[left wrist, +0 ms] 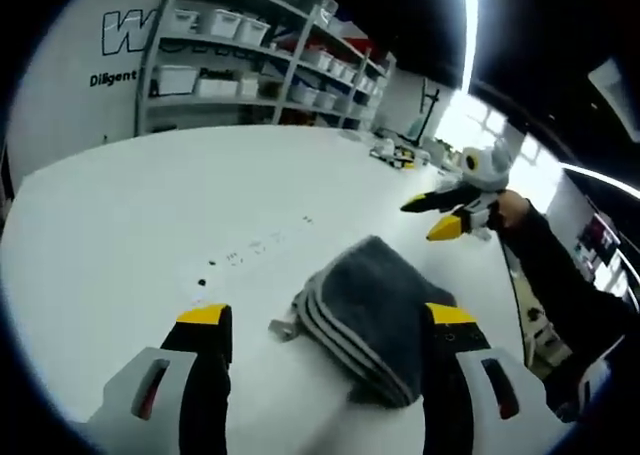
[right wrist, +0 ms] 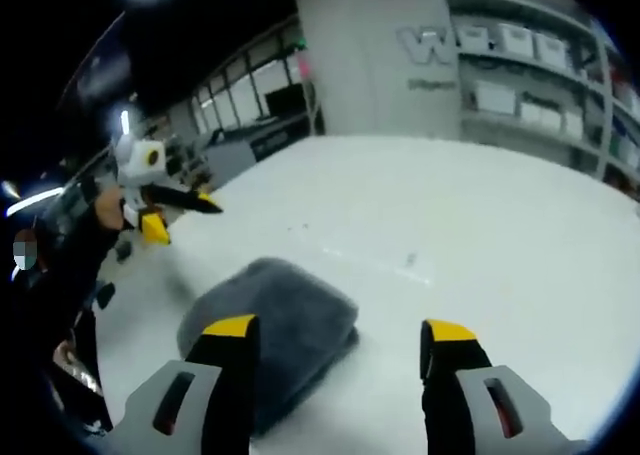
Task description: Open the folded towel by lifting each exposed corner and separating the folded layers until the towel lies flat within the target outline without major curled edges
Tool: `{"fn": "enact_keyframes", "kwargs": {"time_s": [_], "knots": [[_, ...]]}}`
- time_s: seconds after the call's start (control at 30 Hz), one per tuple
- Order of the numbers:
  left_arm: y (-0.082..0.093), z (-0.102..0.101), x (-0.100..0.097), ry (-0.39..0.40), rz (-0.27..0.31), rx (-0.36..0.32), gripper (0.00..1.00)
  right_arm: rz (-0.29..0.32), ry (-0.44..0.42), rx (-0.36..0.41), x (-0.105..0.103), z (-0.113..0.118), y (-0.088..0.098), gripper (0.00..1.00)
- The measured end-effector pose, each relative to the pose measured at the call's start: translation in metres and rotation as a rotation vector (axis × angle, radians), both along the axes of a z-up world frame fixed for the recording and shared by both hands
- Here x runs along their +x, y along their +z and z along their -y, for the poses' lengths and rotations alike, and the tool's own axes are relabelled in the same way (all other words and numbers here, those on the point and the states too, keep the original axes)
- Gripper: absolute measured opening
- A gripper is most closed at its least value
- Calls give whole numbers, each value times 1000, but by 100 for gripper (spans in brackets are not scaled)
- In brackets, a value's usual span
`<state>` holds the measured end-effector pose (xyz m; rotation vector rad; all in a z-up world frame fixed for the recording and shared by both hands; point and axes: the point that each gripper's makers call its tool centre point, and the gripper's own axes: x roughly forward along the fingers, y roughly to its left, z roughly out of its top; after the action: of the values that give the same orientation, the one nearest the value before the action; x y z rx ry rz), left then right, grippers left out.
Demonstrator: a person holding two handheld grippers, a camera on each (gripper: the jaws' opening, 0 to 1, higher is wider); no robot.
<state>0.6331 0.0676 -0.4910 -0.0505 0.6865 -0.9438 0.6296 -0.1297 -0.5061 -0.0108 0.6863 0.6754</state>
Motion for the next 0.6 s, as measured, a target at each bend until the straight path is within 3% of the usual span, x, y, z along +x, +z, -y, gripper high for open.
{"fn": "enact_keyframes", "kwargs": {"time_s": [0.6], "knots": [[-28,9,8,1,-72,13,70,-27,8,25,5,-10,-21,62]]}}
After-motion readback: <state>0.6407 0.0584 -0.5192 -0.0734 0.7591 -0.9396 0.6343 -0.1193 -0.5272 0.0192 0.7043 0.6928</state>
